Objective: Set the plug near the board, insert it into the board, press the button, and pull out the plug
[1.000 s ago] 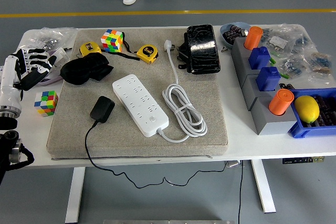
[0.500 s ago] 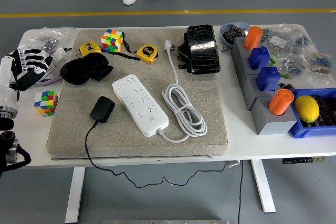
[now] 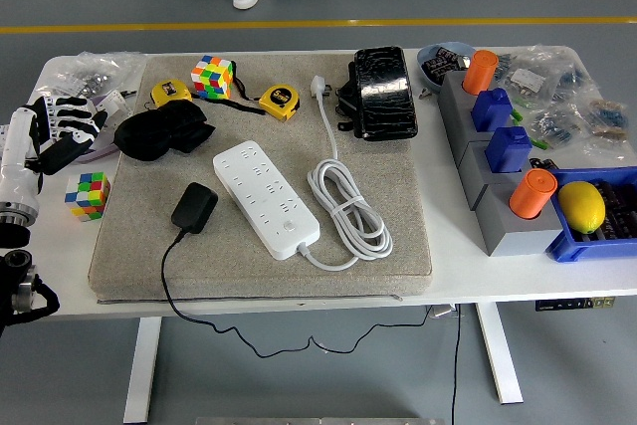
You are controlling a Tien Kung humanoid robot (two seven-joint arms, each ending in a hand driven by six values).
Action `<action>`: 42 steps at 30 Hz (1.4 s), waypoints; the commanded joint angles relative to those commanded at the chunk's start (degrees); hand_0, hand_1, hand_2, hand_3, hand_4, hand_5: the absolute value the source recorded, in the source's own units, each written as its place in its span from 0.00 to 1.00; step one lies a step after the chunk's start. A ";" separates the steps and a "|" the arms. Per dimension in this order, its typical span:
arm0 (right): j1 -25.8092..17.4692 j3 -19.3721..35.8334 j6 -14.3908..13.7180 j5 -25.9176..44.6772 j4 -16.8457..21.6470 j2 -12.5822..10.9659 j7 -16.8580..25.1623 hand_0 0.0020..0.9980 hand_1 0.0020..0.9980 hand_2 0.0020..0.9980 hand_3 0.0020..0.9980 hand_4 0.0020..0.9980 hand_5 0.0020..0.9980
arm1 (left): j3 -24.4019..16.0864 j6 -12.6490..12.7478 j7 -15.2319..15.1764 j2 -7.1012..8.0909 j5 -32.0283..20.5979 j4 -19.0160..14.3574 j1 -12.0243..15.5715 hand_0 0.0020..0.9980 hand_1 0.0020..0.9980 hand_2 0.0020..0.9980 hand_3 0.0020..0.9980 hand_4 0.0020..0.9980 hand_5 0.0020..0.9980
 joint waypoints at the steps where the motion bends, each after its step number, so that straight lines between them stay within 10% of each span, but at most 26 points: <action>1: 0.02 -0.16 0.01 0.04 0.00 -0.03 -0.01 0.55 0.60 0.55 0.51 0.86 0.38 | 0.02 -0.02 0.08 0.04 -0.02 -0.04 -0.08 0.38 0.47 0.51 0.54 0.85 0.34; 42: -1.18 -0.03 -0.05 -1.31 0.53 0.29 0.05 0.55 0.60 0.55 0.51 0.86 0.38 | 1.70 -0.08 -1.01 0.58 -0.84 -0.16 -0.63 0.38 0.48 0.51 0.54 0.84 0.35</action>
